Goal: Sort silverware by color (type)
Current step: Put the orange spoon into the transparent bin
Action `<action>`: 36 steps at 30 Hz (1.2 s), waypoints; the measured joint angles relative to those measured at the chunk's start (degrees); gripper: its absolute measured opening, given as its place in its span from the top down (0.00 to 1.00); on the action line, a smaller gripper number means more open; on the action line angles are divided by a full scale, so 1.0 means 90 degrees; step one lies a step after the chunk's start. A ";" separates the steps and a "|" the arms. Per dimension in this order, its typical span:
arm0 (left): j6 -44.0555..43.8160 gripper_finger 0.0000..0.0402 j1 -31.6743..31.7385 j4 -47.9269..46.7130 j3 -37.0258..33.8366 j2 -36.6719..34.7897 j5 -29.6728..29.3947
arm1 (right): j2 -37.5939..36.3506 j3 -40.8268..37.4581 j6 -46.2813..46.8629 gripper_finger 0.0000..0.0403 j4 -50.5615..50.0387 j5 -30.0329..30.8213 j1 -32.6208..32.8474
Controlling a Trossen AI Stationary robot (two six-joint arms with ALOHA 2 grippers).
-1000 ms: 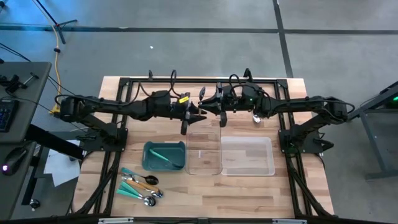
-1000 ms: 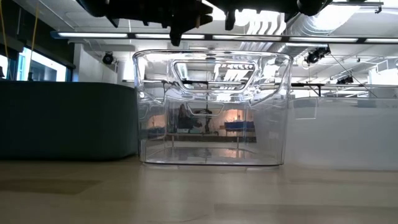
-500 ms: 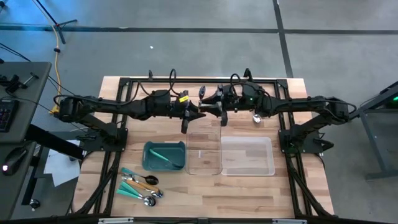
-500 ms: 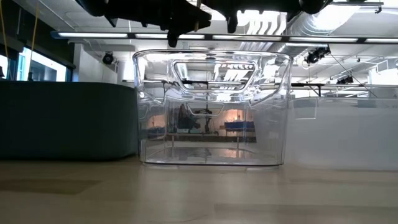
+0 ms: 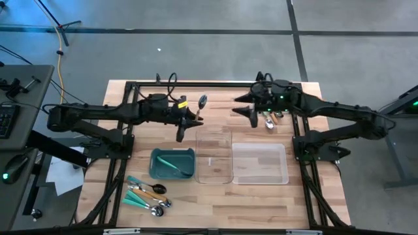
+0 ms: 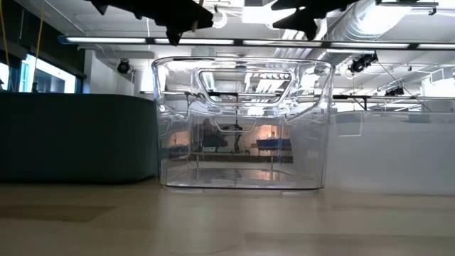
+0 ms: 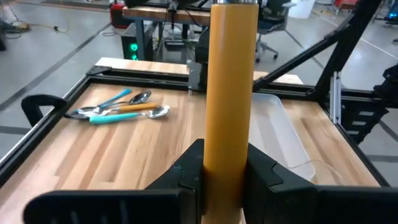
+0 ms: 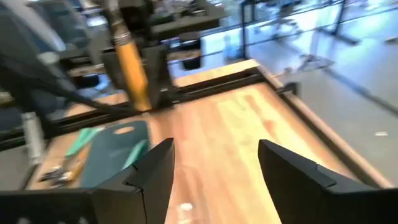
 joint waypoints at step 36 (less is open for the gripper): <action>0.5409 0.88 -0.1511 -0.5136 0.4153 0.4280 -0.1472 | -0.0561 -0.0002 -0.0426 0.46 -0.1153 0.0383 -0.0665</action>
